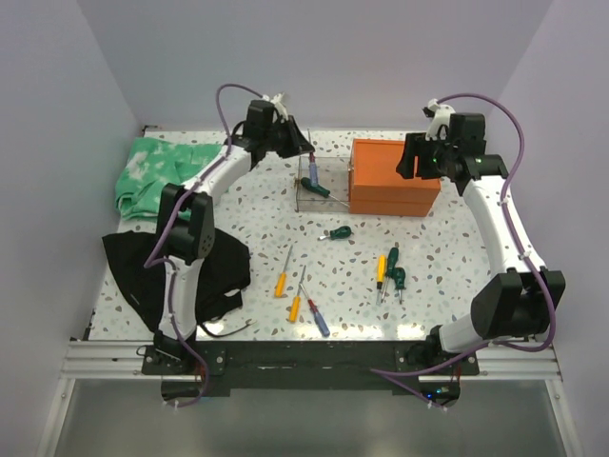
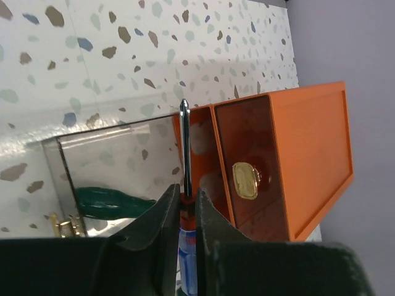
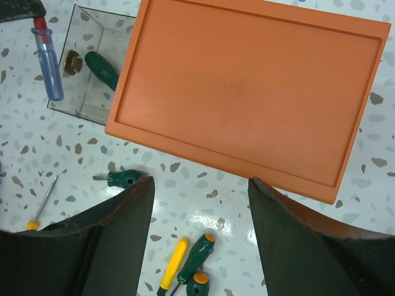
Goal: Sort the tools into containers
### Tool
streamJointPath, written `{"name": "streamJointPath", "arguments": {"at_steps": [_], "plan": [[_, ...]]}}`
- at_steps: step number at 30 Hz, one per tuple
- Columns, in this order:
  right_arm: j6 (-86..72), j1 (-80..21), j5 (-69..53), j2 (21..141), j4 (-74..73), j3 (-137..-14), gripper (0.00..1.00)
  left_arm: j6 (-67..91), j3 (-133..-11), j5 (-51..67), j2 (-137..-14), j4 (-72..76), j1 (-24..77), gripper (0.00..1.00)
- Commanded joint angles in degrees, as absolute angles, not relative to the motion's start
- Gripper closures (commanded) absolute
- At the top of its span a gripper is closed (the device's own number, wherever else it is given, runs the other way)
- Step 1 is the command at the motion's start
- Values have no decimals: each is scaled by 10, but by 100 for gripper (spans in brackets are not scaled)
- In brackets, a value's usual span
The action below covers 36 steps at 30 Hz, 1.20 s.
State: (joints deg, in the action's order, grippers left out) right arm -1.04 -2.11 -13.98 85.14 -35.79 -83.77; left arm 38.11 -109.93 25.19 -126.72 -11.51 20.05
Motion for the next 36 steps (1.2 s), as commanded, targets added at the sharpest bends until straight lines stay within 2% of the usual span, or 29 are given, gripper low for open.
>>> {"name": "streamJointPath", "arguments": {"at_steps": [1,3,4,6,7,9,10,13,16,19,20,22,23,25,26,29,34,36], "plan": [[-4,-18,-126,846,-357,-851,34,502,-1121,196,-1282,-89,235,100],[-4,-18,-125,843,-357,-848,34,515,-1108,202,-1292,-77,251,100],[-4,-18,-125,844,-357,-847,34,514,-1105,203,-1295,-76,256,97],[-4,-18,-124,844,-359,-851,34,528,-1089,195,-1291,-93,258,83],[-4,-18,-125,845,-360,-853,34,530,-1085,187,-1288,-103,256,67],[-4,-18,-124,848,-360,-856,34,526,-1072,178,-1270,-115,242,54],[-4,-18,-125,848,-359,-856,34,522,-1070,182,-1265,-114,236,44],[-4,-18,-127,849,-354,-855,34,491,-1055,212,-1228,-101,210,38],[-4,-18,-128,849,-354,-852,34,452,-1030,291,-1187,-60,178,38],[-4,-18,-127,845,-355,-846,34,354,-992,457,-1150,-4,149,39],[-4,-18,-127,844,-353,-844,34,270,-968,559,-1130,14,141,41],[-4,-17,-127,840,-352,-838,34,156,-953,605,-1108,-65,141,41],[-4,-17,-127,839,-351,-836,34,10,-937,652,-1085,-162,140,41],[-3,-17,-127,838,-352,-832,34,-162,-932,661,-1067,-288,145,40],[-4,-17,-128,838,-352,-831,34,-351,-937,643,-1061,-431,149,40],[-4,-16,-133,841,-351,-831,34,-621,-925,538,-1064,-636,185,40],[-4,-16,-136,845,-352,-837,34,-566,-863,467,-1059,-637,221,42],[-4,-16,-134,845,-353,-837,34,-370,-783,381,-1011,-477,235,45]]}}
